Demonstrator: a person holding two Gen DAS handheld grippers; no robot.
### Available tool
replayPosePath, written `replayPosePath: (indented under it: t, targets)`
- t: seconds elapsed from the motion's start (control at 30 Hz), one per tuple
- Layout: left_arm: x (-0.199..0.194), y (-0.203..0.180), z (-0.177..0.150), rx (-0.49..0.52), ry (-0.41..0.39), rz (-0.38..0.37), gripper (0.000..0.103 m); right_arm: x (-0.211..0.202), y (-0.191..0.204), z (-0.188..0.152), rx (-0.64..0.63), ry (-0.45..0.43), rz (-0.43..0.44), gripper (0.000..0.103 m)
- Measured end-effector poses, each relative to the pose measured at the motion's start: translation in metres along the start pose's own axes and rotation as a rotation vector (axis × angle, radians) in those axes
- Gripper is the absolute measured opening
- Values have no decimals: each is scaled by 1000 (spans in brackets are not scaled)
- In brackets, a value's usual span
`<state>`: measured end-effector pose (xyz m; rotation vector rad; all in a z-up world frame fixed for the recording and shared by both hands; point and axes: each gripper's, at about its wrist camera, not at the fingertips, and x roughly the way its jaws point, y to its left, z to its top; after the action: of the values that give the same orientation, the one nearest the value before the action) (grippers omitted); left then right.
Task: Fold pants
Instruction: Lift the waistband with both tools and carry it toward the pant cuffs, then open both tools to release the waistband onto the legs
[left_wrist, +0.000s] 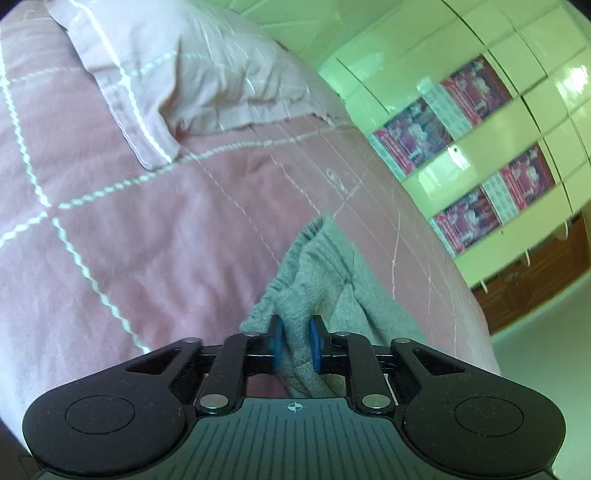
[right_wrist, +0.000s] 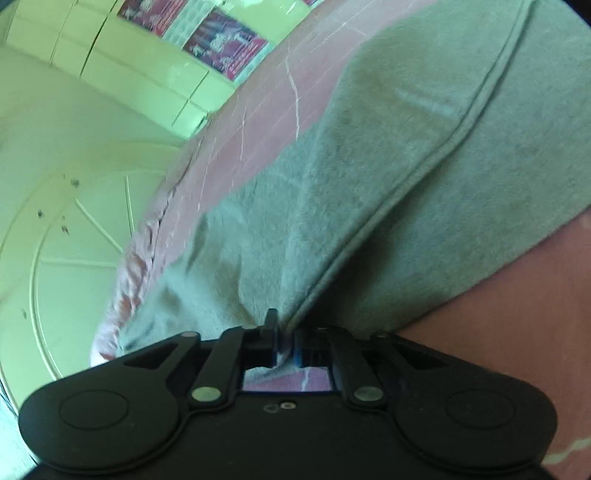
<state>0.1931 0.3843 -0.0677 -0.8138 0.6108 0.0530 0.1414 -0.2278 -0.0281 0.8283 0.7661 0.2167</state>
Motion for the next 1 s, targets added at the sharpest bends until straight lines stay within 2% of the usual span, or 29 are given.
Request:
replayPosePath:
  t: [0.03, 0.1, 0.27, 0.33, 0.43, 0.47, 0.53, 0.6, 0.8, 0.9, 0.93, 1.0]
  targets:
    - [-8, -5, 0, 18, -18, 22, 22, -9, 1, 1, -10, -44, -14, 13]
    - [-25, -18, -4, 62, -36, 42, 22, -25, -2, 6, -7, -104, -30, 21]
    - [-35, -79, -38, 199, -46, -26, 22, -50, -25, 22, 67, -214, -62, 21]
    - [-19, -101, -59, 219, -16, -67, 22, -56, -34, 26, 96, -234, -64, 20]
    - [13, -125, -99, 211, 70, -97, 23, -65, -43, 33, 114, -267, -69, 20]
    - [21, -132, -111, 236, 84, -92, 23, -62, -43, 35, 114, -276, -79, 20]
    - [35, -144, -134, 325, 111, -19, 23, -63, -53, 44, 136, -288, -88, 20]
    - [41, -146, -149, 378, 106, 15, 23, -60, -64, 53, 177, -295, -80, 20]
    - [26, -159, -153, 435, 90, 34, 23, -52, -84, 65, 192, -287, -70, 20]
    - [14, -176, -162, 488, 67, -27, 23, -53, -90, 62, 187, -287, -55, 18]
    - [17, -178, -166, 504, 83, -34, 23, -55, -92, 60, 190, -289, -48, 18]
    - [30, -176, -175, 518, 130, 3, 23, -56, -97, 57, 202, -287, -44, 17]
